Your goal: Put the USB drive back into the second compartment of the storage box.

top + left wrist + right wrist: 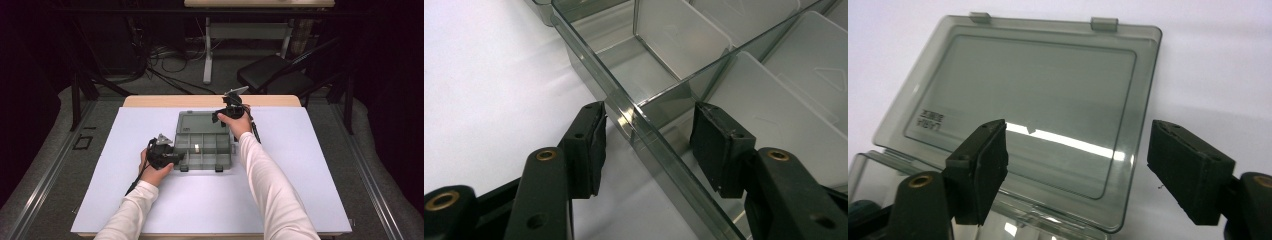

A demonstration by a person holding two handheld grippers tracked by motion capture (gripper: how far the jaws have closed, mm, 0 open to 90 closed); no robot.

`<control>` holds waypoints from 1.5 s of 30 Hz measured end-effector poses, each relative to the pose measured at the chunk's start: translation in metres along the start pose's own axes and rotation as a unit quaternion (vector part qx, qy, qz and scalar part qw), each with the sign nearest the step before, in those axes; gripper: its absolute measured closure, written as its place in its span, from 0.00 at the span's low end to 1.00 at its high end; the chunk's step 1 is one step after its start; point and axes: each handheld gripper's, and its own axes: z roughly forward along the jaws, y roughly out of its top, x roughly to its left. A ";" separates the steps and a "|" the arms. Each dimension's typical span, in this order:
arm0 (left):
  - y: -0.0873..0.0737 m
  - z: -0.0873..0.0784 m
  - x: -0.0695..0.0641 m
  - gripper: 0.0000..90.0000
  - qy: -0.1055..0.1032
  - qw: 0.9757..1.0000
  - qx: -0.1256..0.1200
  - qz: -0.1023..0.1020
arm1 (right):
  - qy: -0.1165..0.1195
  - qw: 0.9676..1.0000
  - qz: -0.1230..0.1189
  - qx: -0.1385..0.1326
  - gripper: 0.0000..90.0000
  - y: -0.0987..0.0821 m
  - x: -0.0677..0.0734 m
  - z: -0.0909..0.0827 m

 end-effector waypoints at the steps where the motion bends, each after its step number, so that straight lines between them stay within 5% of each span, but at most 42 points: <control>1: 0.000 0.000 0.000 0.54 0.000 1.000 0.000 0.000 | -0.002 1.000 0.004 0.001 0.27 -0.001 -0.001 0.002; 15: 0.000 0.000 0.001 0.54 -0.001 1.000 -0.002 0.000 | -0.014 0.999 0.020 0.029 0.29 -0.010 -0.011 0.017; 16: 0.000 0.000 0.001 0.54 -0.001 1.000 -0.002 0.000 | 0.004 1.000 0.027 0.006 0.29 -0.012 -0.012 0.021; 20: 0.000 0.000 0.001 0.54 0.000 1.000 -0.003 0.000 | -0.008 0.999 0.024 0.034 0.29 -0.013 -0.012 0.022; 45: -0.001 0.000 0.001 0.54 -0.001 1.000 -0.004 -0.002 | 0.008 0.999 0.024 0.034 0.31 -0.018 -0.010 0.032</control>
